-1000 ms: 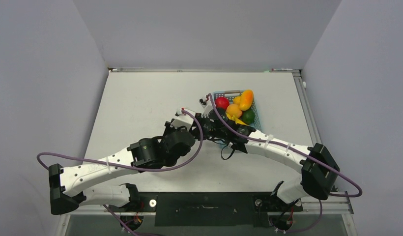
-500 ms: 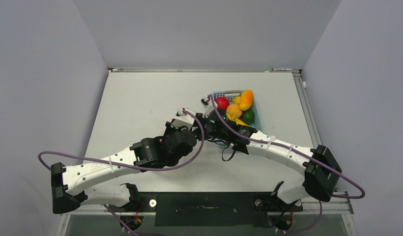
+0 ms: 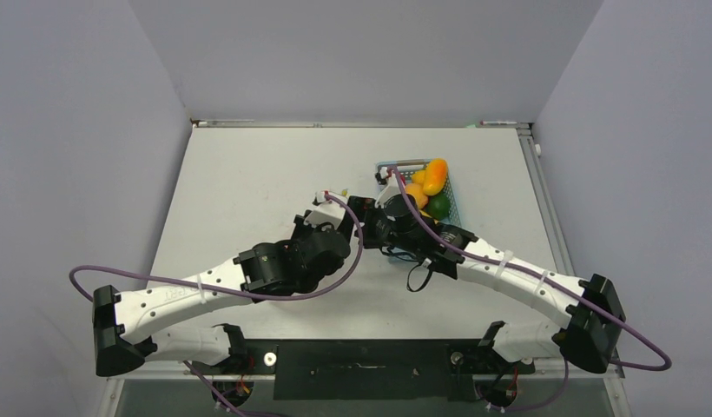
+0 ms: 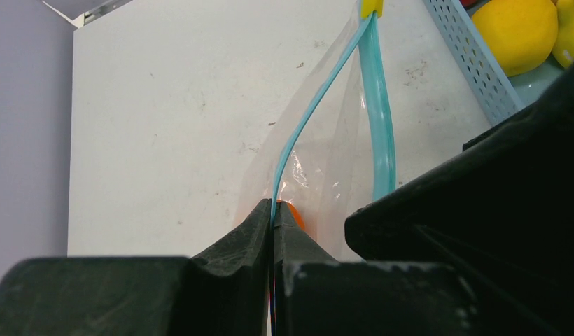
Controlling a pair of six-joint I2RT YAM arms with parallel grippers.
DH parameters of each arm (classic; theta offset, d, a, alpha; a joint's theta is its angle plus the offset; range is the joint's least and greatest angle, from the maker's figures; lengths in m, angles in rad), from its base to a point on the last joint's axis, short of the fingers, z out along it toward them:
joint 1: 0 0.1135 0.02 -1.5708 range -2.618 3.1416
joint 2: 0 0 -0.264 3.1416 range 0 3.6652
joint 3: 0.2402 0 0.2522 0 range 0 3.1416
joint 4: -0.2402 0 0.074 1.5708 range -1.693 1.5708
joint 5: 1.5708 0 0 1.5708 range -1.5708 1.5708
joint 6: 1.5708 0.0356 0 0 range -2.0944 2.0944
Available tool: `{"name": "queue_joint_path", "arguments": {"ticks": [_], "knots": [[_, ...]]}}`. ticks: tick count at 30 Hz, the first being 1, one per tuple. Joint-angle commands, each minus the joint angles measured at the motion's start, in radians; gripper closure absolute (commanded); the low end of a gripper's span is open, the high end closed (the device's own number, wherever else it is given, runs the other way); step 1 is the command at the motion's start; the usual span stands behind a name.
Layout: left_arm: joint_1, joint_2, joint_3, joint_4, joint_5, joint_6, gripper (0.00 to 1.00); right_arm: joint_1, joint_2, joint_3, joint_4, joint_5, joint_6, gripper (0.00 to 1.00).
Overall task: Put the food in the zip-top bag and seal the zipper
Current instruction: Adjust the zipper food storage bag at the center of the board.
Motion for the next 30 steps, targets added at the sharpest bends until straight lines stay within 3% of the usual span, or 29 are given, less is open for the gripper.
{"name": "queue_joint_path", "arguments": {"ticks": [1, 6, 18, 23, 30], "knots": [[0.008, -0.001, 0.030, 0.006, -0.008, -0.018, 1.00, 0.005, -0.039, -0.032, 0.008, 0.053, 0.064, 0.02], [0.010, -0.005, 0.030, 0.006, -0.003, -0.018, 1.00, 0.006, -0.006, -0.035, 0.058, 0.042, 0.109, 0.04], [0.008, -0.015, 0.028, 0.001, 0.006, -0.017, 1.00, 0.008, 0.113, 0.016, 0.147, 0.015, 0.188, 0.22], [0.009, -0.015, 0.029, 0.001, 0.010, -0.017, 1.00, 0.015, 0.141, 0.038, 0.181, 0.010, 0.201, 0.33], [0.009, -0.012, 0.028, 0.001, 0.009, -0.020, 1.00, 0.023, 0.154, 0.045, 0.196, 0.004, 0.211, 0.60]]}}
